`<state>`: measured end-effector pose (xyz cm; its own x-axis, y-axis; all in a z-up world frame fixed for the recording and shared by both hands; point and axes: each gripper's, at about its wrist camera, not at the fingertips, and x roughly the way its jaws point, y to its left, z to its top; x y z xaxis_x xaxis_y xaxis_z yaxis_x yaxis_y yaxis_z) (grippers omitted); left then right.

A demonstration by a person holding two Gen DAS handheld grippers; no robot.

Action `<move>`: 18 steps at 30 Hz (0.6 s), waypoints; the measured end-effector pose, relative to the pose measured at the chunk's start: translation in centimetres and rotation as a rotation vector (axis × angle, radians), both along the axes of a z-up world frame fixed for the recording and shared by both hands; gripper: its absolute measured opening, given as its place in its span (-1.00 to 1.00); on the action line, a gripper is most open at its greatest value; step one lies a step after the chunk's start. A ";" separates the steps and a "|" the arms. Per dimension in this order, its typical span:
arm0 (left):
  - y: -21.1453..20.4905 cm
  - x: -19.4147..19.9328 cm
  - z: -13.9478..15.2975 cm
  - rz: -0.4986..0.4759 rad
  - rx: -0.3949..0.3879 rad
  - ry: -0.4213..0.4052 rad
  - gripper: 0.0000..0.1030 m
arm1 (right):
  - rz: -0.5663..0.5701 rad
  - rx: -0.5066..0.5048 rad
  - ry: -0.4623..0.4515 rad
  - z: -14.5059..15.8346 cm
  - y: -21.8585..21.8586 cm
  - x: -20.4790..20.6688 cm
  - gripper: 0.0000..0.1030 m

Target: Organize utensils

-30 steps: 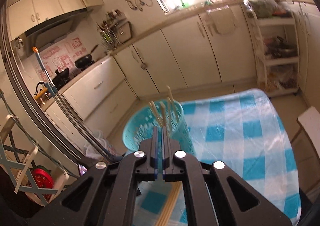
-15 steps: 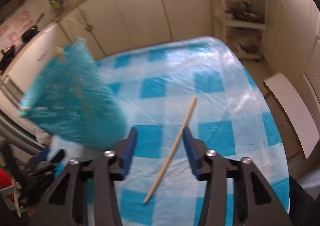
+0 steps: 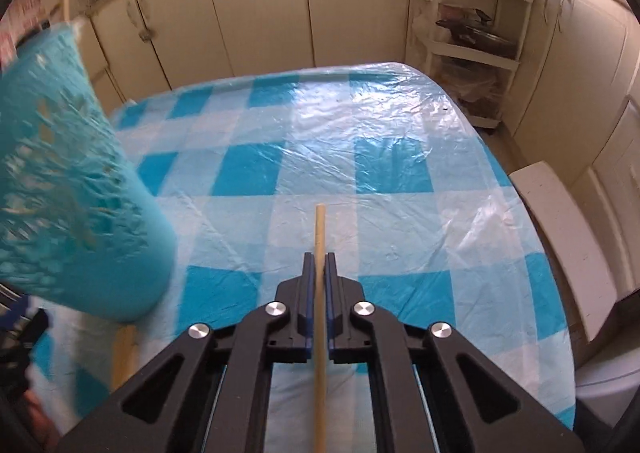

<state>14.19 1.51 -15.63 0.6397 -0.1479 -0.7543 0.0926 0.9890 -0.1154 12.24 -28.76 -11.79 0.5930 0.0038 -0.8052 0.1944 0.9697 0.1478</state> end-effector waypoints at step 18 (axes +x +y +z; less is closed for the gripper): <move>0.5 0.1 -0.3 0.011 -0.013 0.003 0.85 | 0.130 0.223 -0.620 17.0 8.2 4.0 -0.89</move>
<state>14.28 2.05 -15.92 0.6387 -0.1511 -0.7545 0.0815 0.9883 -0.1289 16.27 -20.60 5.22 0.9288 0.2334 -0.2878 -0.1075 0.9130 0.3936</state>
